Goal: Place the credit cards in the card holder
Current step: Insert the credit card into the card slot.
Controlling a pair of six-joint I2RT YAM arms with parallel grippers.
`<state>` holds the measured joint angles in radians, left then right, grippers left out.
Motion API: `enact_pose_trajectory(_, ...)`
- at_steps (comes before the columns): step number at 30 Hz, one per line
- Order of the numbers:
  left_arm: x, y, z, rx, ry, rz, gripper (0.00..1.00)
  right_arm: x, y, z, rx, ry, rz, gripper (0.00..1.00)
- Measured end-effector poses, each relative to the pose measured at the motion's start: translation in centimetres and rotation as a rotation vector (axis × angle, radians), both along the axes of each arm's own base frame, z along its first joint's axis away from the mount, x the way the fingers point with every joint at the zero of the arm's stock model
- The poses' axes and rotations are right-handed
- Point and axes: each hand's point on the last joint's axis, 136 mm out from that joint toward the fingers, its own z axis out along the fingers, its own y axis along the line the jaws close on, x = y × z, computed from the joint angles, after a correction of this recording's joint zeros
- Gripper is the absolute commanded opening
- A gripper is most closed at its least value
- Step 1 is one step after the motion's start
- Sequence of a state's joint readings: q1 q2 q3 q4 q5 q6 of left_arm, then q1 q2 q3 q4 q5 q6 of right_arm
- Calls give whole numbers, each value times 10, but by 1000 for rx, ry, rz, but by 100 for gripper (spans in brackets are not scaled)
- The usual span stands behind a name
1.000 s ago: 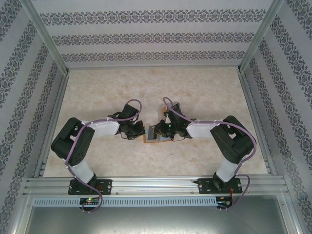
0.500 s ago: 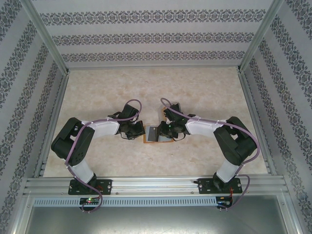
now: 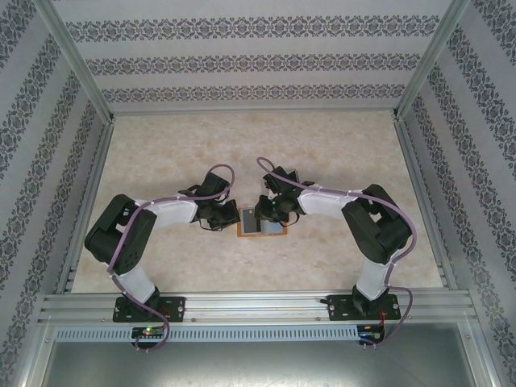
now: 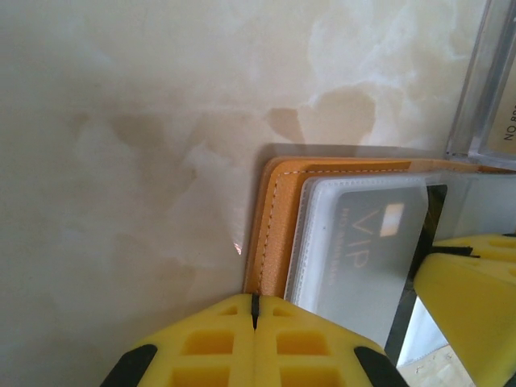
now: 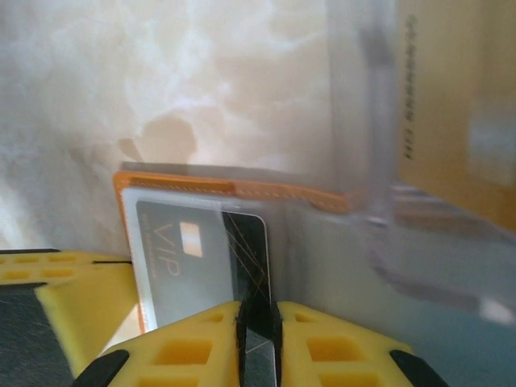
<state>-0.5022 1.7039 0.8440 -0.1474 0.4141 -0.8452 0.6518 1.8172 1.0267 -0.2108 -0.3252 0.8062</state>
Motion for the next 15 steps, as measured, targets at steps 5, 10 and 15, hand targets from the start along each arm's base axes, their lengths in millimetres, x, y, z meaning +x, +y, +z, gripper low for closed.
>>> enact_pose_trajectory(5, 0, 0, 0, 1, -2, -2, 0, 1, 6, 2, 20, 2, 21, 19)
enact_pose_trajectory(10, 0, 0, 0, 2, -2, -2, 0, -2, 7, -2, 22, 21, 28, 20)
enact_pose_trajectory(15, 0, 1, 0, 7, -4, 1, 0, -2, 7, -1, 19, 13, 40, 25)
